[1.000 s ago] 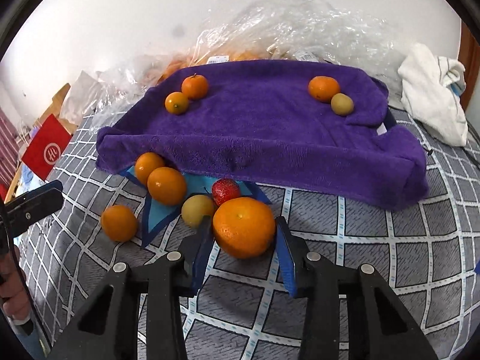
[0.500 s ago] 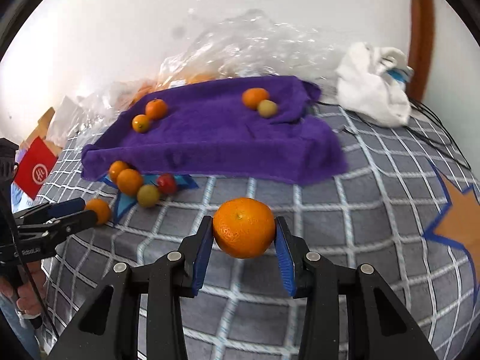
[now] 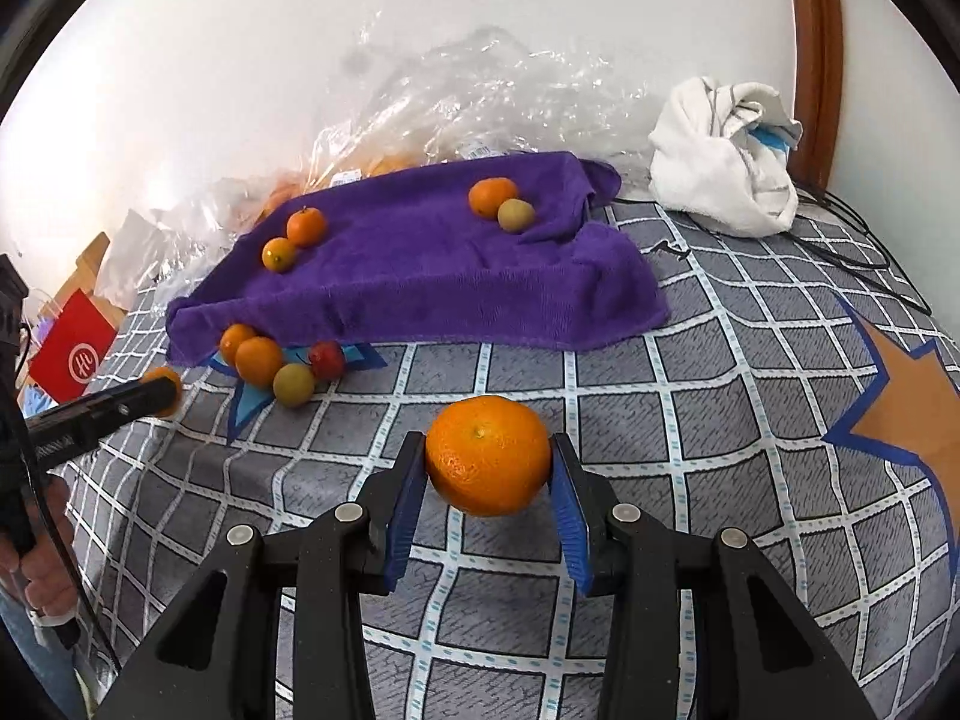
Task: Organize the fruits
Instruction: 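Grasp a large orange with the right tool while the left tool grasps an oval orange fruit, then lift both held fruits and carry them over the purple towel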
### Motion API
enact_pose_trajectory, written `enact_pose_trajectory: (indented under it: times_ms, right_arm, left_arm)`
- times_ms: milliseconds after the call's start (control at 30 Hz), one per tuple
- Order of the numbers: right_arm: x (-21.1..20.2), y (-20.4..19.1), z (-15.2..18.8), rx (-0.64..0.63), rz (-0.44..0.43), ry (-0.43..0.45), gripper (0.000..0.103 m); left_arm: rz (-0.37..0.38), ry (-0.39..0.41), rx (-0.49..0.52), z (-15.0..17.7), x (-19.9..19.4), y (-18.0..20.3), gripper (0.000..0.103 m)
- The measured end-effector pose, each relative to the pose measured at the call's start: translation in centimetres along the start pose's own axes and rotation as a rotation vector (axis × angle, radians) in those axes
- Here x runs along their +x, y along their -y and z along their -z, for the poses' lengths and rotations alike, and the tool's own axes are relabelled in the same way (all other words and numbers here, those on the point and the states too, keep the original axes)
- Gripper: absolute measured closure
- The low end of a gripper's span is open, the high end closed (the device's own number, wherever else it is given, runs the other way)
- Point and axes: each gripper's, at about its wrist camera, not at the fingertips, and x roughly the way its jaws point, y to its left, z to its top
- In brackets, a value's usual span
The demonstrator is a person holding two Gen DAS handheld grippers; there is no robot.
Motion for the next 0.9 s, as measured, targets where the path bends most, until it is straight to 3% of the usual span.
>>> enact_pose_trajectory:
  times_ms: [167, 400, 900]
  right_arm:
    - [-1.1, -0.3, -0.8, -0.004, 0.018, 0.032, 0.063]
    - [-2.2, 0.1, -2.3, 0.022, 0.042, 0.059, 0.063]
    - [-4.0, -0.1, -4.2, 0.003, 0.064, 0.109, 0.063]
  left_arm:
    - [-0.017, 0.035, -0.058, -1.0, -1.9, -1.5, 0.061]
    - [-0.030, 0.083, -0.061, -2.2, -3.7, -2.3, 0.061]
    - [-0.048, 0.086, -0.034, -2.8, -4.0, -1.3, 0.061]
